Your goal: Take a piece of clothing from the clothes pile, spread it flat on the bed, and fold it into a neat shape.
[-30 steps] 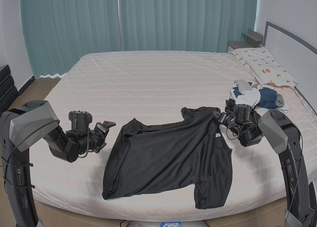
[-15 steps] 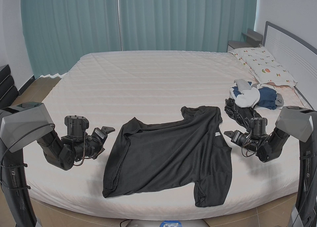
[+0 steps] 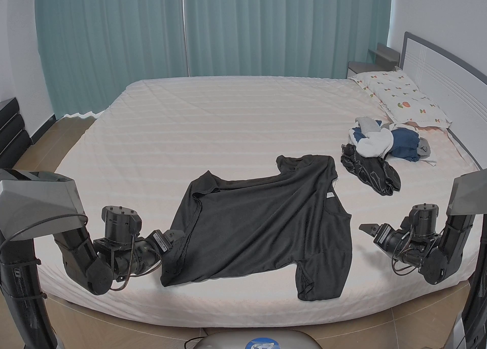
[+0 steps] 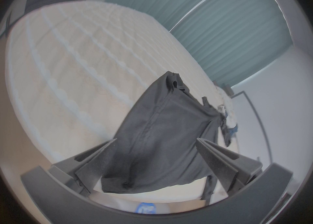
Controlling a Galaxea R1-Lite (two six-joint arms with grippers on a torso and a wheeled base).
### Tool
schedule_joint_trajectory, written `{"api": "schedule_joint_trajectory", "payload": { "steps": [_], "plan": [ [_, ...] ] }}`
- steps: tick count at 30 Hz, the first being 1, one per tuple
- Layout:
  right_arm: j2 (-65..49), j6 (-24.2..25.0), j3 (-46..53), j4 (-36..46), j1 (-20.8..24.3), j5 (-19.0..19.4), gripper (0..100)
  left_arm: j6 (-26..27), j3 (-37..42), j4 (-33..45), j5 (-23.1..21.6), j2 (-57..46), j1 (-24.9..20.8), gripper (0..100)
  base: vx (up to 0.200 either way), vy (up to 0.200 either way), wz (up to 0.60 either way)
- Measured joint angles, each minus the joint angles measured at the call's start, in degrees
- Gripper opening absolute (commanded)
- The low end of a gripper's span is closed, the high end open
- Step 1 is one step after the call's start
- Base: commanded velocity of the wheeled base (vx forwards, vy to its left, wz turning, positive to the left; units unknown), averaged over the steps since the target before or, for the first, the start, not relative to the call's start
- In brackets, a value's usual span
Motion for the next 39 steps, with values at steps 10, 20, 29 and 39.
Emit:
{"api": "schedule_joint_trajectory", "payload": {
  "steps": [10, 20, 29, 39],
  "plan": [
    [-1.35, 0.35, 3.41, -0.61, 0.69, 0.79, 100, 12.15, 1.29, -0.63, 12.02, 4.47, -5.9, 100, 0.0, 0.0, 0.0],
    [-1.73, 0.06, 4.63, -0.66, 2.29, 0.77, 100, 16.13, -0.3, -0.39, 13.53, 7.69, -7.3, 0, 0.0, 0.0, 0.0],
    [-0.55, -2.22, 5.97, -0.61, 2.95, 0.87, 100, 16.29, -0.72, -0.63, 17.93, 9.0, -2.58, 0, 0.0, 0.0, 0.0],
    [3.36, -2.57, 6.62, -3.18, 6.34, 1.04, 100, 14.77, 3.43, -1.04, 16.57, 6.35, 4.9, 0, 0.0, 0.0, 0.0]
  ]
}}
